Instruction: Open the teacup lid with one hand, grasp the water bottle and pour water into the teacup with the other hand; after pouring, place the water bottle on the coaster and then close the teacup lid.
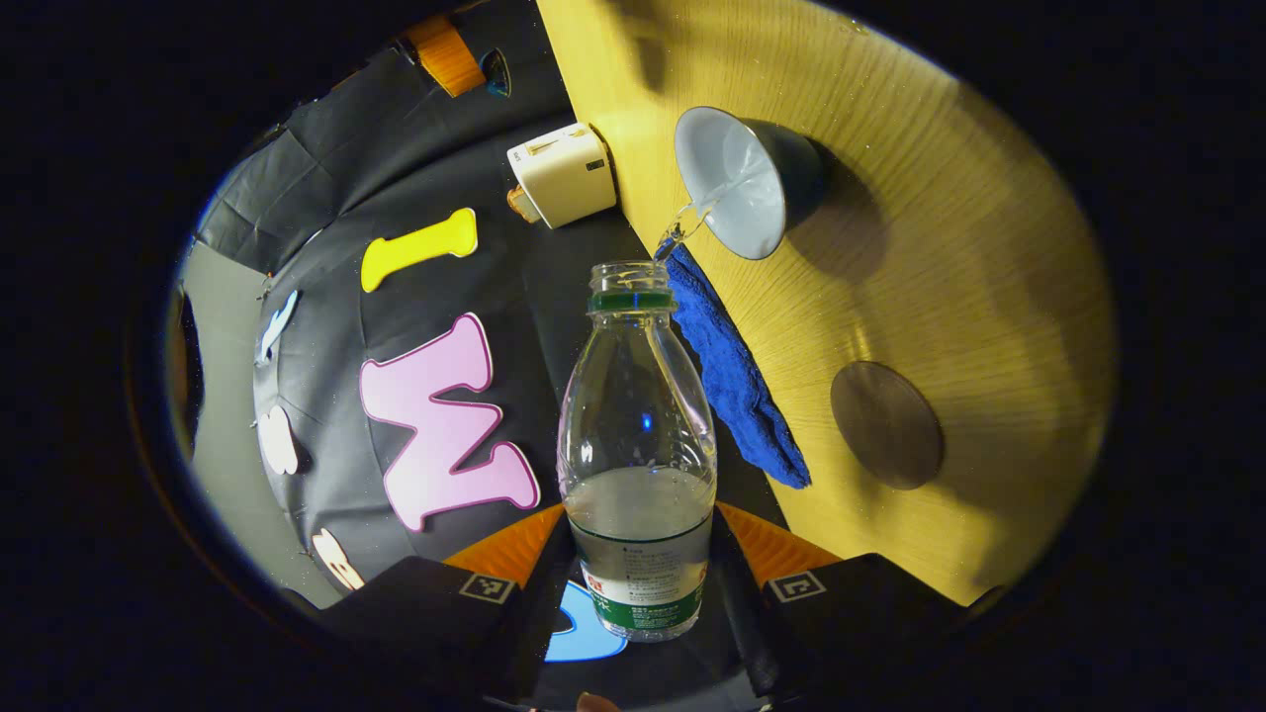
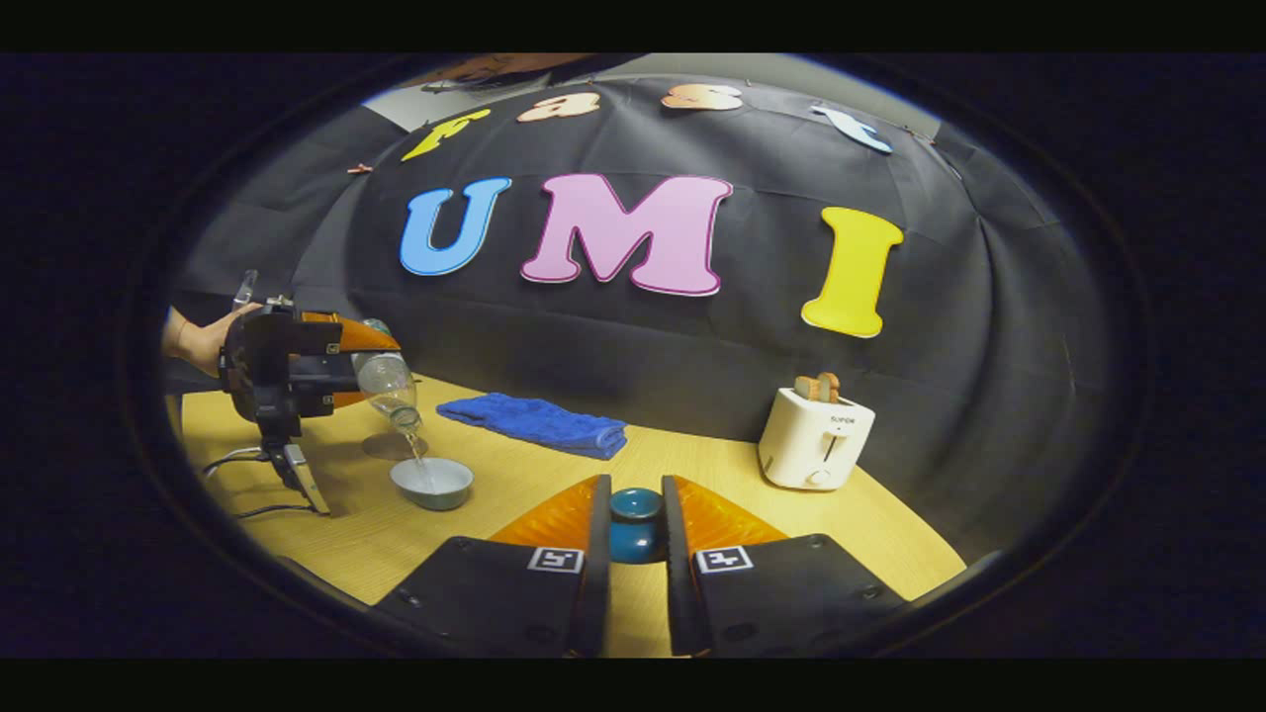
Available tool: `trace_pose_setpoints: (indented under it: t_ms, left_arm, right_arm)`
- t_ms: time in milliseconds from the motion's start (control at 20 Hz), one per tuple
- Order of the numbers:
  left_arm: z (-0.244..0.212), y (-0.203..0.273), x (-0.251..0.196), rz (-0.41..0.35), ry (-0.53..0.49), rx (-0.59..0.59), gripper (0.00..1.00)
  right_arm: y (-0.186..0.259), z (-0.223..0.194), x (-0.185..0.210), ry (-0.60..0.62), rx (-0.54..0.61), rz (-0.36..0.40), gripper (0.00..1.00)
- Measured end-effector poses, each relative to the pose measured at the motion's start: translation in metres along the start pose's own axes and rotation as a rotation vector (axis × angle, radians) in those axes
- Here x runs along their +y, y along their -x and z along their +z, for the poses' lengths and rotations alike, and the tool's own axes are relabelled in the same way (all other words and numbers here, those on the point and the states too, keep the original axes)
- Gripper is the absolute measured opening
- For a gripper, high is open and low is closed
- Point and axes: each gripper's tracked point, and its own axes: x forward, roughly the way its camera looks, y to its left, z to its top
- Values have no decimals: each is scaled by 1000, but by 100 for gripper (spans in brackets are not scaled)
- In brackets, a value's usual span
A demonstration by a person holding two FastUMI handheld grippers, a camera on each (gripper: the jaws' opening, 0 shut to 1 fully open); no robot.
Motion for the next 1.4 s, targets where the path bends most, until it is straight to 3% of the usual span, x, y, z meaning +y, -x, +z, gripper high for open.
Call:
trace_pose_setpoints:
  t_ms: [50, 100, 400, 450, 600, 650, 700, 800, 850, 1400]
  left_arm:
    - [-1, -2, 2, 8, -14, -4, 77]
    - [0, -2, 4, 14, -29, -6, 77]
    - [1, -6, 17, 48, -87, -39, 77]
    - [1, -7, 19, 52, -98, -45, 77]
    - [1, -11, 24, 68, -141, -65, 78]
    - [2, -11, 27, 74, -150, -70, 77]
    - [2, -12, 27, 80, -159, -75, 77]
    - [3, -14, 31, 93, -178, -87, 78]
    - [2, -14, 32, 101, -188, -93, 77]
    - [7, -21, 40, 139, -224, -136, 78]
  right_arm:
    - [0, 1, -1, -1, -2, 0, 22]
    - [0, 1, -1, -2, -2, 0, 27]
    - [1, 2, -2, -6, -8, -2, 27]
    - [1, 2, -1, -9, -10, 0, 22]
    - [0, 3, 1, -22, -13, 0, 22]
    - [-1, 4, 1, -24, -15, 0, 27]
    - [-1, 4, 2, -26, -18, 0, 22]
    - [-2, 6, 2, -24, -21, 1, 27]
    - [-3, 7, 2, -24, -22, 2, 22]
    - [-3, 6, 2, -18, -27, -2, 22]
